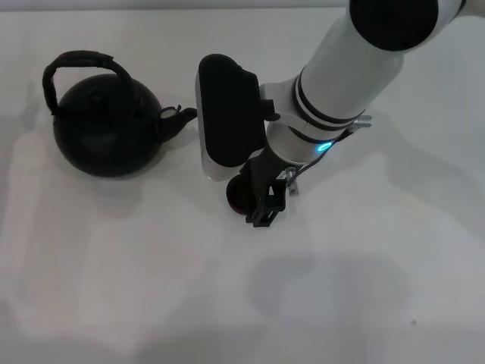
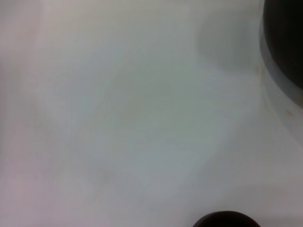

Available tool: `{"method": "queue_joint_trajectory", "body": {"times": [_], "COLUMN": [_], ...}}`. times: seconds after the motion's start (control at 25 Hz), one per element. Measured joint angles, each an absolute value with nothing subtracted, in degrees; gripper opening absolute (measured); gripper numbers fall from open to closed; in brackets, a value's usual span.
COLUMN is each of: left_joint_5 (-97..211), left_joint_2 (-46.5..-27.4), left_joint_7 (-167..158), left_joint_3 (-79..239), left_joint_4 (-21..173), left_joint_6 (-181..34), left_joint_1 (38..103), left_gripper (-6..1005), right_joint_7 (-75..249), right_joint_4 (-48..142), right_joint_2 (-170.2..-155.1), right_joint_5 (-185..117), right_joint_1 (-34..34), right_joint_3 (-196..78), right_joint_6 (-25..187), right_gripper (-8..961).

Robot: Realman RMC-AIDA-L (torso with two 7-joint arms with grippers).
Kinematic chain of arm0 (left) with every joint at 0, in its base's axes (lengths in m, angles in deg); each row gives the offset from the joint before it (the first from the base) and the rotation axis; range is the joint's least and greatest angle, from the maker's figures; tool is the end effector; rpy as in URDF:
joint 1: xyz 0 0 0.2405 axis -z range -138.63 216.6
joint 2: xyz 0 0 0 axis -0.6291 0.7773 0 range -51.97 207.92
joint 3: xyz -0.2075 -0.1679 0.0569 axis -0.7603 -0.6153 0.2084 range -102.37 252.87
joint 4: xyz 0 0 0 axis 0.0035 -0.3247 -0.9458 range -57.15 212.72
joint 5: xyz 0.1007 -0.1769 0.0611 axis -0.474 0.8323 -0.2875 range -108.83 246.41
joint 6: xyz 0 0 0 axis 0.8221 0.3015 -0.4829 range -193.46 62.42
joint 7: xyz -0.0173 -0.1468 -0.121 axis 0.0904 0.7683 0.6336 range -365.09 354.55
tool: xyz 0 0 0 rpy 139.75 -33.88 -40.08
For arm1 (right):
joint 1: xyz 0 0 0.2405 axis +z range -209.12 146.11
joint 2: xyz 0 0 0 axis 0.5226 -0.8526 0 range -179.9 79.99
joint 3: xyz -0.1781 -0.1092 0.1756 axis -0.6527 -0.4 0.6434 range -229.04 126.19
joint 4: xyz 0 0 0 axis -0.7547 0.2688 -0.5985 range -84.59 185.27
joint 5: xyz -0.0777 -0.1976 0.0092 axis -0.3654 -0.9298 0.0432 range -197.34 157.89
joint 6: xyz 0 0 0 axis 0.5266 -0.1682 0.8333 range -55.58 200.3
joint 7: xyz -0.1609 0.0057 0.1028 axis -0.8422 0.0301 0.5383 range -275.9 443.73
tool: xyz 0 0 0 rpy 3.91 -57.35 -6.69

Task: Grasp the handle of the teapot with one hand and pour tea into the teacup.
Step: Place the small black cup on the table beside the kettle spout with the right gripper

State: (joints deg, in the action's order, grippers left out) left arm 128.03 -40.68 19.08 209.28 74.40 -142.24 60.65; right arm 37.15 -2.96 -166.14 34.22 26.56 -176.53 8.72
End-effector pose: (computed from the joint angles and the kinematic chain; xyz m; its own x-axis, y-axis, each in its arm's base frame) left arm -0.3736 0.3531 0.0233 0.5131 -0.1430 0.8464 0.8549 -0.0036 -0.5188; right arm 0.1457 0.3589 -0.1876 0.8518 0.0947 0.5152 0.1278 -0.9914 -0.0292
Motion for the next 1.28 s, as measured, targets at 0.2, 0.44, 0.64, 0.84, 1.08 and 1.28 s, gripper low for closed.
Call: {"method": "queue_joint_trajectory", "body": {"times": [0.2, 0.44, 0.64, 0.84, 1.08, 1.28], "left_joint_5": [128.0, 128.0, 128.1, 128.2, 128.4, 128.5], "left_joint_2": [-40.68, -40.62, -40.6, -40.72, -40.68, -40.68], "left_joint_7": [19.1, 19.1, 19.1, 19.1, 19.1, 19.1], "left_joint_3": [209.2, 209.1, 208.9, 208.8, 208.8, 208.8], "left_joint_4": [74.3, 74.3, 74.5, 74.7, 74.9, 74.9], "left_joint_6": [-142.2, -142.2, -142.3, -142.3, -142.3, -142.2], "left_joint_1": [60.7, 60.7, 60.4, 60.1, 60.2, 60.3], "left_gripper": [817, 816, 816, 816, 816, 816], "right_joint_7": [36.9, 36.2, 33.7, 31.8, 28.9, 27.3], "right_joint_4": [-3.3, -3.7, -3.7, -4.0, -6.3, -6.7], "right_joint_2": [-166.14, -166.14, -166.14, -166.14, -166.12, -165.91], "right_joint_5": [34.2, 34.6, 36.8, 39.5, 40.4, 41.1], "right_joint_1": [26.3, 24.9, 22.2, 19.1, 13.8, 10.7], "right_joint_3": [-176.2, -175.4, -172.6, -169.3, -164.2, -158.9], "right_joint_6": [8.8, 9.6, 11.7, 13.2, 14.2, 14.3], "right_gripper": [815, 854, 855, 855, 854, 854]}}
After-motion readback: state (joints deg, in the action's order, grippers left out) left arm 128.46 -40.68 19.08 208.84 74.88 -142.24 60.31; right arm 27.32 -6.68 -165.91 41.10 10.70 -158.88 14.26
